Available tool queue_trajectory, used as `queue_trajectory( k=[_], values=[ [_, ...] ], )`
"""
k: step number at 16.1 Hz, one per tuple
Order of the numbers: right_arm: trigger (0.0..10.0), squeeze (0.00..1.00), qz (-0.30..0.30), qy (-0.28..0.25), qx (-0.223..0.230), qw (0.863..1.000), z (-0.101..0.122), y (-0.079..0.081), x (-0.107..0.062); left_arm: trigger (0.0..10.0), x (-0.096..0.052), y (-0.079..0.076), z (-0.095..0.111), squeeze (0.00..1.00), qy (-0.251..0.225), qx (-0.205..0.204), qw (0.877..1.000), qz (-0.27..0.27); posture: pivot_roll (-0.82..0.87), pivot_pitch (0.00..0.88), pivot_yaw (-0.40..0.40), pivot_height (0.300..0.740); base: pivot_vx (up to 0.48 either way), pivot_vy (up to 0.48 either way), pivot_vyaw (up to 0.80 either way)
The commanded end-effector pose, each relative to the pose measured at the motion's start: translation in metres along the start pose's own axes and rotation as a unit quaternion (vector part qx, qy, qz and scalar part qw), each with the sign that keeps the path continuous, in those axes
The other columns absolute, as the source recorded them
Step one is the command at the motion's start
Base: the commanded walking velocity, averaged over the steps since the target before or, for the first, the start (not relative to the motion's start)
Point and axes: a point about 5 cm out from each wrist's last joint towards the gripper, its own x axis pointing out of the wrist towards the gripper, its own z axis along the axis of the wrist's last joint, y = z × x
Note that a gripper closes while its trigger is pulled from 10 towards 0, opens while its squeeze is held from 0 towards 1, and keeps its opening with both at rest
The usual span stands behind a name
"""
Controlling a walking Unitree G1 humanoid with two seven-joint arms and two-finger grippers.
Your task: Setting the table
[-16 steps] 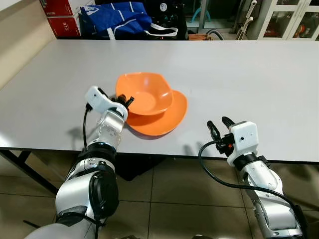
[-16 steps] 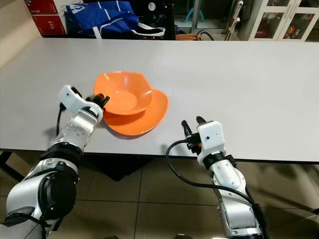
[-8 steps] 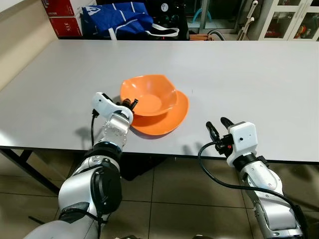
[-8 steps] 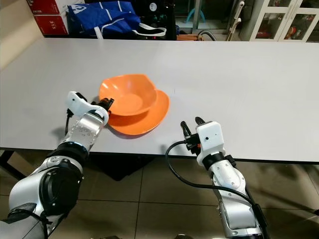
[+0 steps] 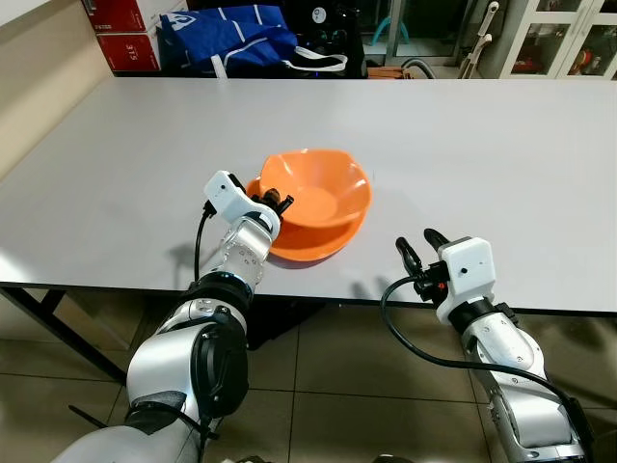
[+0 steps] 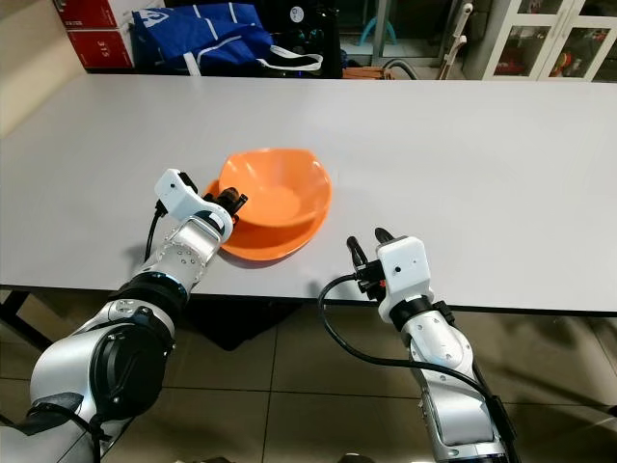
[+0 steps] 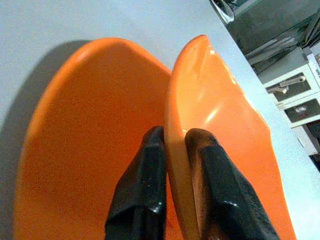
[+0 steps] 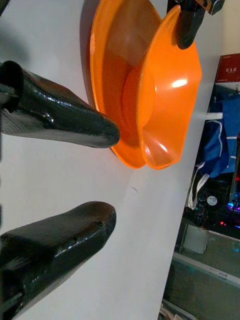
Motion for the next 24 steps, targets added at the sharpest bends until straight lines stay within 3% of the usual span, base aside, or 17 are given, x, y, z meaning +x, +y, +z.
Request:
queue_trajectory(
  k=[1,10,14,18,20,21,22,24],
  values=[
    [10.0,0.0,0.004,0.005,0.0,1.0,0.0,0.003,-0.001,10.0,0.001,-0.002,0.003,1.0,-0.002,0.013,1.0,0.01,-0.29,0.033,0.066,0.74,0.0,0.0,0.0],
    [10.0,0.0,0.008,0.009,0.0,1.0,-0.002,0.004,0.0,10.0,0.0,-0.001,0.007,1.0,-0.003,0.028,0.998,0.056,-0.28,0.034,0.063,0.74,0.0,0.0,0.0],
    [10.0,0.0,0.01,0.011,0.0,1.0,-0.003,0.004,0.0,10.0,0.0,0.001,0.018,1.0,-0.017,0.048,0.996,0.08,-0.28,0.034,0.059,0.74,0.0,0.0,0.0],
    [10.0,0.0,0.012,0.012,0.001,1.0,-0.004,0.005,0.001,10.0,-0.001,0.001,0.025,1.0,-0.025,0.059,0.994,0.083,-0.27,0.035,0.057,0.74,0.0,0.0,0.0],
    [10.0,0.0,0.014,0.013,0.001,1.0,-0.004,0.005,0.001,10.0,-0.002,-0.006,0.031,1.0,-0.041,0.079,0.994,0.066,-0.27,0.035,0.056,0.74,0.0,0.0,0.0],
    [10.0,0.0,0.013,0.014,0.001,1.0,-0.005,0.005,0.001,10.0,-0.006,-0.013,0.045,0.84,-0.08,0.13,0.987,0.055,-0.27,0.03,0.056,0.74,0.0,0.0,0.0],
    [10.0,0.0,0.013,0.014,0.001,1.0,-0.005,0.005,0.001,10.0,-0.008,-0.017,0.052,0.0,-0.098,0.148,0.983,0.045,-0.26,0.024,0.057,0.74,0.0,0.0,0.0],
    [10.0,0.0,0.007,0.006,0.004,1.0,-0.005,0.005,0.007,10.0,-0.03,-0.03,0.081,0.0,-0.206,0.282,0.937,-0.015,-0.24,0.0,0.063,0.74,0.0,0.0,0.0]
  ],
)
